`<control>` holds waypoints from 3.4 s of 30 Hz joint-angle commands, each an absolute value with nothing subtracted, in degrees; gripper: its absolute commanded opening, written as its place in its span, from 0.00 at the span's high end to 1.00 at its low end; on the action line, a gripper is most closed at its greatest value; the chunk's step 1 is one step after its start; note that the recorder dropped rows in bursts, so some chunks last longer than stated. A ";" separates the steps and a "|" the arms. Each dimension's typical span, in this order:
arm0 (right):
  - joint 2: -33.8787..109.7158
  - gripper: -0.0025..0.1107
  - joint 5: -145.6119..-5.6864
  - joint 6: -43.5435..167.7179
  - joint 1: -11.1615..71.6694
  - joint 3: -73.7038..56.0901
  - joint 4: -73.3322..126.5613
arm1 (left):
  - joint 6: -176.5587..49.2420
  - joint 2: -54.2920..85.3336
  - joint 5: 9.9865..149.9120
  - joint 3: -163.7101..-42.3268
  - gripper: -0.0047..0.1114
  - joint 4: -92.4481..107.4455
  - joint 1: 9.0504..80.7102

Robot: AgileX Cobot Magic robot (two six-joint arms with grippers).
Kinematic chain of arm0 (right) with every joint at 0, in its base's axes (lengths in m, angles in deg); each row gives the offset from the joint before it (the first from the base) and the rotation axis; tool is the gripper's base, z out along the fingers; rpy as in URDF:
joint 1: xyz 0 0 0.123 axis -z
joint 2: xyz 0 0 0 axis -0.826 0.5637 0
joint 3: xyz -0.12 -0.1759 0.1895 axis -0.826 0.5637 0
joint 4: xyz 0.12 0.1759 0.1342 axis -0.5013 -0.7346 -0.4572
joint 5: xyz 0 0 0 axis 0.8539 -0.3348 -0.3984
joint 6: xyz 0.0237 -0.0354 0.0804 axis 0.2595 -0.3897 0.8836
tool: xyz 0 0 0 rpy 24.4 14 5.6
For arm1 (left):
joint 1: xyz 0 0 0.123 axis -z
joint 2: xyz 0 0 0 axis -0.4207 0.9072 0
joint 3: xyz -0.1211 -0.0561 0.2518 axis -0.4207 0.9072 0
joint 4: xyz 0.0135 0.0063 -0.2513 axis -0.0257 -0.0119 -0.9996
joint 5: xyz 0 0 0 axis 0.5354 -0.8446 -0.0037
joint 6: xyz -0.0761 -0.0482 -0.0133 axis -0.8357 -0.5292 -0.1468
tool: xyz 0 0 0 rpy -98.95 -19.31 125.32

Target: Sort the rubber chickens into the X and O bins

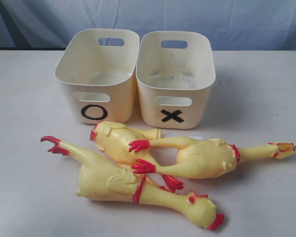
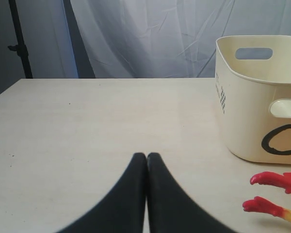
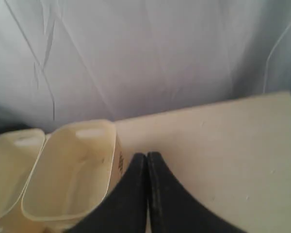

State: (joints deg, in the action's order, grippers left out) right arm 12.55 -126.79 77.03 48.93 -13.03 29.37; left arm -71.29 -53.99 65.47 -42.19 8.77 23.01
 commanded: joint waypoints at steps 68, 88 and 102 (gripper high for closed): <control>72.58 0.57 -126.55 8.81 36.21 2.93 26.61 | -71.54 -54.29 66.32 -42.33 0.96 8.87 23.22; 76.99 0.92 -118.13 8.57 36.21 2.46 20.91 | -71.54 -54.29 66.32 -42.33 0.96 8.87 23.22; 63.11 0.99 -136.97 13.75 36.21 -1.98 19.71 | -71.54 -54.29 66.32 -42.33 0.96 8.87 23.22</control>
